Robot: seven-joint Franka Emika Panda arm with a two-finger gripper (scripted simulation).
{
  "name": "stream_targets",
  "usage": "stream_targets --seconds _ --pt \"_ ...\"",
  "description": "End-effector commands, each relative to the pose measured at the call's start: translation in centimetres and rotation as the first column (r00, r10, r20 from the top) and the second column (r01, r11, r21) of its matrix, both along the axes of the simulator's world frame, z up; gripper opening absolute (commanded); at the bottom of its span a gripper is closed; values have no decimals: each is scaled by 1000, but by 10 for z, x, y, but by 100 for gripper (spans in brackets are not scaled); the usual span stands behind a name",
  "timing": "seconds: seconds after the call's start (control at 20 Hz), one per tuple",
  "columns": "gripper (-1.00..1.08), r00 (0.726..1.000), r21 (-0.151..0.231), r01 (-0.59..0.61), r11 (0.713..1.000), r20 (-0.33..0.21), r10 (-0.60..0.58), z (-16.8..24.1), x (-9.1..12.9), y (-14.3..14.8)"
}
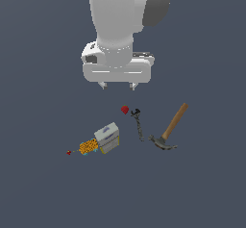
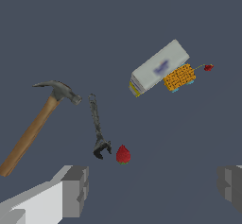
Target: Pick up a designated object from a clutter of objects.
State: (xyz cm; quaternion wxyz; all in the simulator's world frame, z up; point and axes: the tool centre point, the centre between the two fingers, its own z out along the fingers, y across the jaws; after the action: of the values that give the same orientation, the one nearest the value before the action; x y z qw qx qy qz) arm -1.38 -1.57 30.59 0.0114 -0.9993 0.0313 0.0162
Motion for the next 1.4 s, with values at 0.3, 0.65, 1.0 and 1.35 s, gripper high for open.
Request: stream_targets --seconds 0.3,0.65,1.0,1.35 --pt "100 1000 -4 -8 1000 26 8 8 4 -10" --pt "100 999 -7 -17 1000 40 18 14 5 -16" --pt "100 999 -10 7 1000 38 -7 7 9 -8" --pt "100 997 -18 67 998 36 -66 -10 18 13"
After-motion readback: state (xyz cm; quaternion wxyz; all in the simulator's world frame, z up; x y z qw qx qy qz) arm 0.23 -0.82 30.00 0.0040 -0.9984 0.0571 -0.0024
